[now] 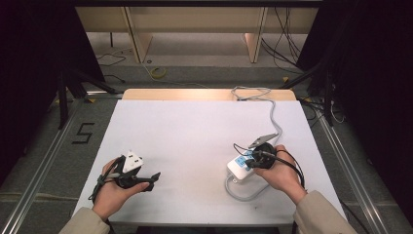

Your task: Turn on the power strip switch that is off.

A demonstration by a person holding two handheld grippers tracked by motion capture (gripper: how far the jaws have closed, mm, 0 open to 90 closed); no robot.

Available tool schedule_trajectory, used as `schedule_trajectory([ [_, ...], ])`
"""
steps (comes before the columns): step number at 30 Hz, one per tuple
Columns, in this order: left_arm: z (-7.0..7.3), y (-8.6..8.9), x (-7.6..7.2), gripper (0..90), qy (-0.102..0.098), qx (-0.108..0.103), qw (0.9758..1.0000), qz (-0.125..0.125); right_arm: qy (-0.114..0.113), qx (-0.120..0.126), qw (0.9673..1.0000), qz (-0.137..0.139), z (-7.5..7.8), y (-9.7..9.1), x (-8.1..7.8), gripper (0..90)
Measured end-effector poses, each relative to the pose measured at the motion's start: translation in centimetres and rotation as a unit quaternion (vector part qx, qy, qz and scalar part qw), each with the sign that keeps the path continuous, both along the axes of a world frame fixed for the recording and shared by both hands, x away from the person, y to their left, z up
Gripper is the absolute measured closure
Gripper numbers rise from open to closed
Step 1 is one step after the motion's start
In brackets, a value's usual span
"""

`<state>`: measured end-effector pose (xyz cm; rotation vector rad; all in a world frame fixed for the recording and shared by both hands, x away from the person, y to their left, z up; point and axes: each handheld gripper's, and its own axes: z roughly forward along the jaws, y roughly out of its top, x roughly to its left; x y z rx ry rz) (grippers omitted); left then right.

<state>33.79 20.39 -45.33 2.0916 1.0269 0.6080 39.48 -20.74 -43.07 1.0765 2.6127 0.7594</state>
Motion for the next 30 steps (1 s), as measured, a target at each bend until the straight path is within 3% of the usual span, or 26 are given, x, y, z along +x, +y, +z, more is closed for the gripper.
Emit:
schedule_trajectory([
  [30, -0.02, -0.02, -0.01, 16.4, 0.0, 0.001, 1.0, -0.001, 0.015, -0.027, 0.9995, 0.002, -0.47, 0.67, 0.4, 90.0],
])
